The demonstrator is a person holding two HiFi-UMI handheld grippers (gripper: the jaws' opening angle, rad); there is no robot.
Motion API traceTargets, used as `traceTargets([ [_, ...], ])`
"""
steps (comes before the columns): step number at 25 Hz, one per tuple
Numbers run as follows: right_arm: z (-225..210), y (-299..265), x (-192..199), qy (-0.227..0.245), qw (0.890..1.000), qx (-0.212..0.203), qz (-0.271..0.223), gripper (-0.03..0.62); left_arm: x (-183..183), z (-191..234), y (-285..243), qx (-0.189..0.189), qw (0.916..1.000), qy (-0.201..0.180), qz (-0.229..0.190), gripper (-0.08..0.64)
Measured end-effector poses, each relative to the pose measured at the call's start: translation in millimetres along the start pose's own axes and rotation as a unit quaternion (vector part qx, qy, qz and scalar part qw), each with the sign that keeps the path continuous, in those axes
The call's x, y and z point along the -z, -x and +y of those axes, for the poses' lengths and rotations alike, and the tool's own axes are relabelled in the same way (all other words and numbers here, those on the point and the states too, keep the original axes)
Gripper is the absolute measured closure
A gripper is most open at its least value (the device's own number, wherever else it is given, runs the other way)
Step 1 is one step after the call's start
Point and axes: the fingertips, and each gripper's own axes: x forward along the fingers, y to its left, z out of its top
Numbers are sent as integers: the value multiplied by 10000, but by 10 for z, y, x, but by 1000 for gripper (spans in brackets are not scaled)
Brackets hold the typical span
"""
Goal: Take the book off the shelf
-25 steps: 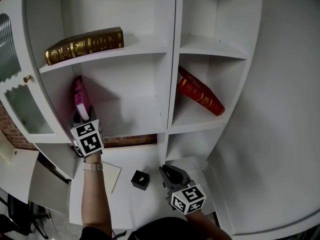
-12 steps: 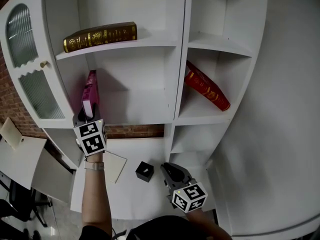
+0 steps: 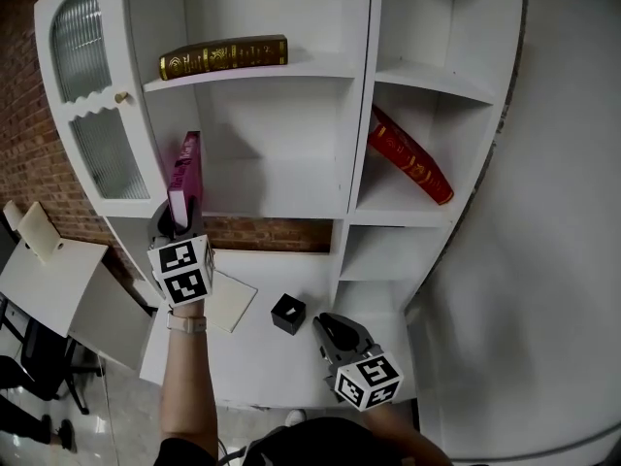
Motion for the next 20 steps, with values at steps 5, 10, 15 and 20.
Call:
traceTargets([
  [5, 201, 149, 112, -20, 9997, -231, 92, 535, -65, 27, 457, -13, 9996, 88, -280, 414],
  [10, 486, 265, 232, -34, 9986, -486, 186, 535, -97, 125, 906, -102, 9992, 17, -390, 414],
  [15, 753, 364, 336, 8, 9971, -707, 263, 535, -77, 186, 1323, -141, 9992, -100, -365, 416],
  [20, 1017, 420, 408, 23, 9953, -919, 299, 535, 22, 260, 1718, -185, 9992, -181, -291, 416],
])
